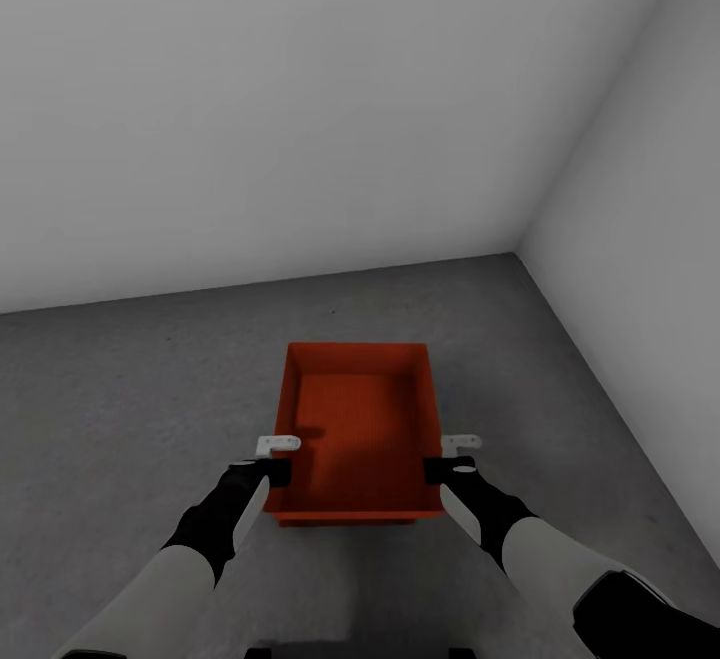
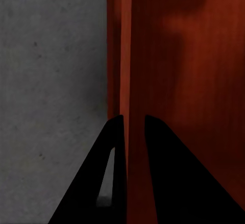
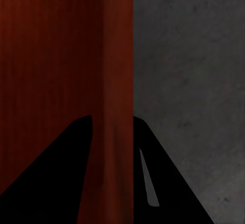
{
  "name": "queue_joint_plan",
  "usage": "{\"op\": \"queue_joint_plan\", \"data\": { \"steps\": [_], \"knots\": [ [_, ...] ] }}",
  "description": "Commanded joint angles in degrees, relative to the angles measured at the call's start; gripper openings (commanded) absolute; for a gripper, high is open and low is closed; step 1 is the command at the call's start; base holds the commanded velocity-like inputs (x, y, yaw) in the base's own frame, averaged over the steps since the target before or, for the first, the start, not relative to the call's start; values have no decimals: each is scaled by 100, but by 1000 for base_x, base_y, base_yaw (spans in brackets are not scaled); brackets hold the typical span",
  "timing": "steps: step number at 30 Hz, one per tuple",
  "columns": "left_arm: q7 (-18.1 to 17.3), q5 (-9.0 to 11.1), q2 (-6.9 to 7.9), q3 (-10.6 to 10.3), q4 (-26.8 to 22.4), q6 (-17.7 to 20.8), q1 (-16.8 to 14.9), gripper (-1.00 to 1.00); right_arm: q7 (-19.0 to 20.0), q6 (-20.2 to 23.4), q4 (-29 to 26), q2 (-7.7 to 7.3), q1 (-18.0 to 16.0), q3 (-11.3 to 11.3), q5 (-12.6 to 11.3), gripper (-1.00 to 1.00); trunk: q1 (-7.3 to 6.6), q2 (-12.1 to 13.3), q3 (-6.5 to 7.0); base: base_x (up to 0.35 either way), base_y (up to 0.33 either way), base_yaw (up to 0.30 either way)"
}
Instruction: Move the two storage containers from the living room to the garage. In the garage, place one container on the floor and stack the other container on top of it (either order is fine).
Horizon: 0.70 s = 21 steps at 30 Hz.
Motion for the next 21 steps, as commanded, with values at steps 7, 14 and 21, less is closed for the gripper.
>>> {"op": "queue_joint_plan", "data": {
  "steps": [7,14,21],
  "knots": [
    [17,223,6,-39,-5,11,-5,-100,-62,39,216,-207,-1,128,61,-100,132,-243,-111,0,0,0],
    [19,222,7,-39,-5,11,-5,-100,-62,39,216,-207,-1,128,57,-100,154,-283,-129,0,0,0],
    [16,221,7,-40,-5,11,-5,-100,-62,38,216,-207,-1,128,58,-100,220,-404,-183,0,0,0]
  ]
}}
